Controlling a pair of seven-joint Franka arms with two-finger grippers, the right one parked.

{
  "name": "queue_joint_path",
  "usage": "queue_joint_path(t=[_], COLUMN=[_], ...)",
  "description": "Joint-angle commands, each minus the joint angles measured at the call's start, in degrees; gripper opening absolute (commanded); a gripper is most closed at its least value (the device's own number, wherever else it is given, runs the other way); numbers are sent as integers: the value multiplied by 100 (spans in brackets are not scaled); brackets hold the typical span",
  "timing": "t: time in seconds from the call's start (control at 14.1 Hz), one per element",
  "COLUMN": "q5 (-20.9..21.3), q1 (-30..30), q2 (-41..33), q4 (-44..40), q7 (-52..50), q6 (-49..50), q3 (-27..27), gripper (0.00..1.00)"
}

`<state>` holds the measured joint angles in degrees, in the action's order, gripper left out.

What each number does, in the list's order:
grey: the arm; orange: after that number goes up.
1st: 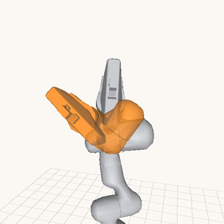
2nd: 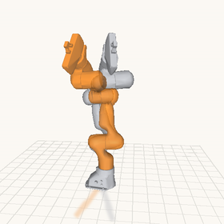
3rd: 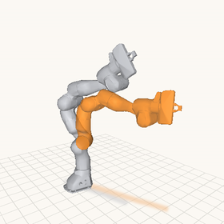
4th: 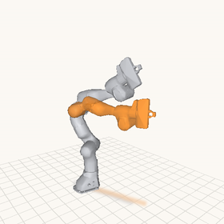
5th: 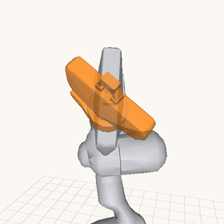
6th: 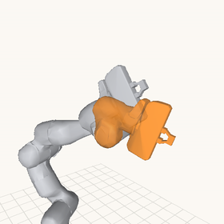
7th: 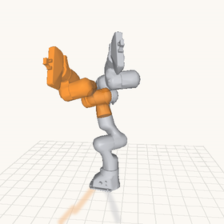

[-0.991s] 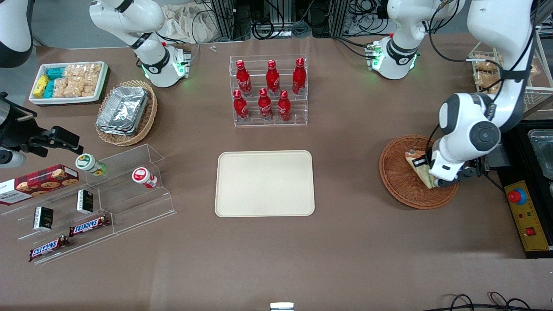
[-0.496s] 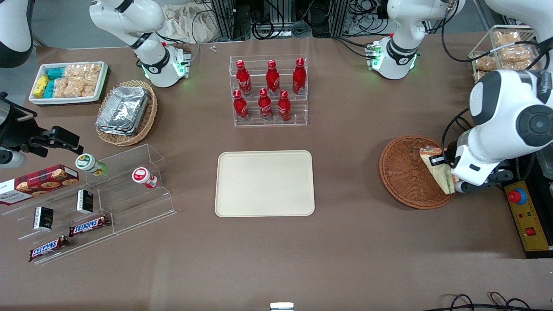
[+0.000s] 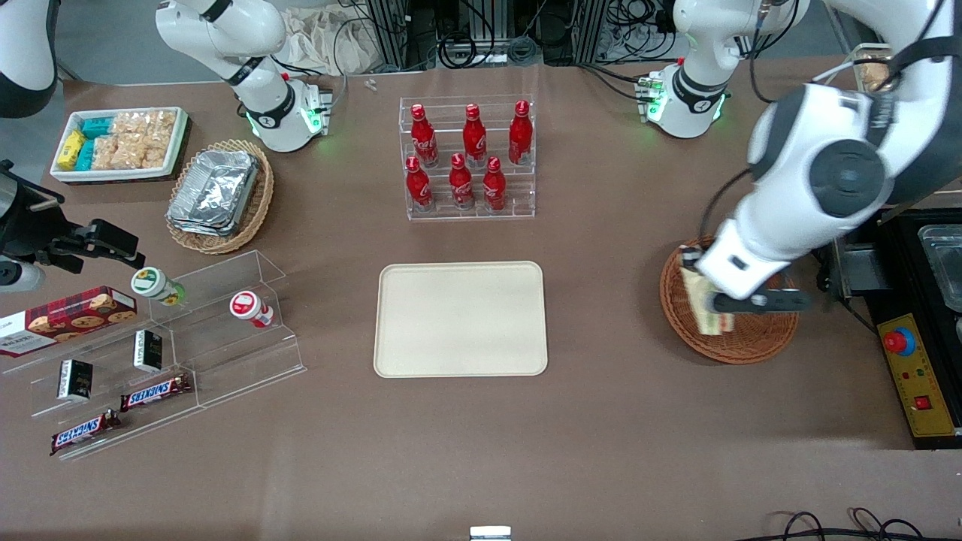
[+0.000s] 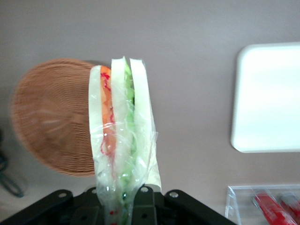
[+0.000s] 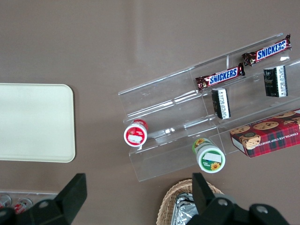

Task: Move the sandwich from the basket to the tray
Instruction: 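Carry the sandwich over the cream tray and lower it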

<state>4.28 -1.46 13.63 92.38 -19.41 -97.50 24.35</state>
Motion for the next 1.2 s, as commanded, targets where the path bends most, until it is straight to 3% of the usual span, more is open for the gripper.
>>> queue_joint_path(t=[0.0,0.21,0.42,0.78,0.99,1.13], q5=[38,518,1021,1522,1584,1584], q1=[267,1110,1542,1885,1930,1930], q2=[814,1710,2318,3048,3452,3524], q4=[-501,-1045,-1153,-1170,-1284,-1284], q7=[-586,-1152,-1311,-1372,-1443,-1513], q6=[-277,-541,-1146,-2140,-2493,-2520], q3=[465,448,448,430,421,421], gripper=[0,0,0,0,1,19])
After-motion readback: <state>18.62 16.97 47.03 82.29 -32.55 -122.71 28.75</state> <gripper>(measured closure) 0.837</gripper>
